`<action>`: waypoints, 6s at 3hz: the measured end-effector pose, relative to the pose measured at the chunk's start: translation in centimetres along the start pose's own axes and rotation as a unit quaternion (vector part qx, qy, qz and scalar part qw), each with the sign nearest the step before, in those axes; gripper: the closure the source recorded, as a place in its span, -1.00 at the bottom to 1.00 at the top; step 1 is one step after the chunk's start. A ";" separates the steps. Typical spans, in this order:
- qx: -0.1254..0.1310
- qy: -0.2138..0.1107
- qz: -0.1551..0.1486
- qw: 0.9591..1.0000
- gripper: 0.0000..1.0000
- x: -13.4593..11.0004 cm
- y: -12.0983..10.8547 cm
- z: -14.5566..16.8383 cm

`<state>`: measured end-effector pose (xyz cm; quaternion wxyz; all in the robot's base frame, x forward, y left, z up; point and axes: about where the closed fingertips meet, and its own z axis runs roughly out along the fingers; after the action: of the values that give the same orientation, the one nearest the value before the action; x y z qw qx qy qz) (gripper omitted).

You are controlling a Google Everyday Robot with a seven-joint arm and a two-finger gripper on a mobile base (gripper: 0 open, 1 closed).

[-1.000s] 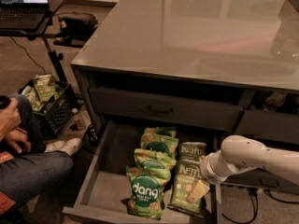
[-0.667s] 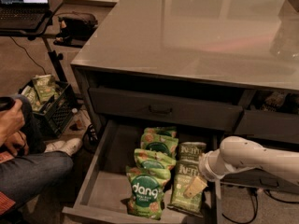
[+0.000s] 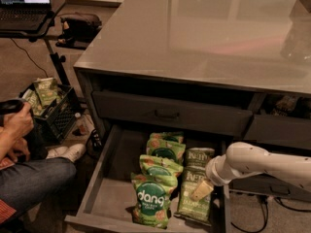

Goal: Pick green jalapeno chip bag from middle drawer and place on counter

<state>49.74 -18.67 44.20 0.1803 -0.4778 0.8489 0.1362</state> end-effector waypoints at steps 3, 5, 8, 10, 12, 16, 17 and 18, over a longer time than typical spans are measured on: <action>-0.001 0.018 -0.005 1.000 -0.82 1.1 -2.4 3.0; -0.011 0.046 -0.006 0.999 -0.46 2.5 -2.8 6.7; -0.011 0.046 -0.007 0.999 0.93 2.4 -2.8 6.7; -0.011 0.046 -0.007 0.999 1.00 1.9 -2.7 5.6; -0.010 0.025 -0.020 0.999 1.00 0.2 -3.2 2.2; -0.020 0.002 -0.064 0.998 0.65 -1.6 -3.5 -2.1; -0.020 0.002 -0.064 0.998 0.18 -1.6 -3.5 -2.1; -0.020 0.002 -0.064 0.998 -0.30 -1.6 -3.5 -2.1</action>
Offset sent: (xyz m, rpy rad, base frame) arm 0.0299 -0.0134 -0.0294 -0.0410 0.0000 0.0071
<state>53.15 -20.05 46.61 0.1773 -0.5348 0.8140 0.1410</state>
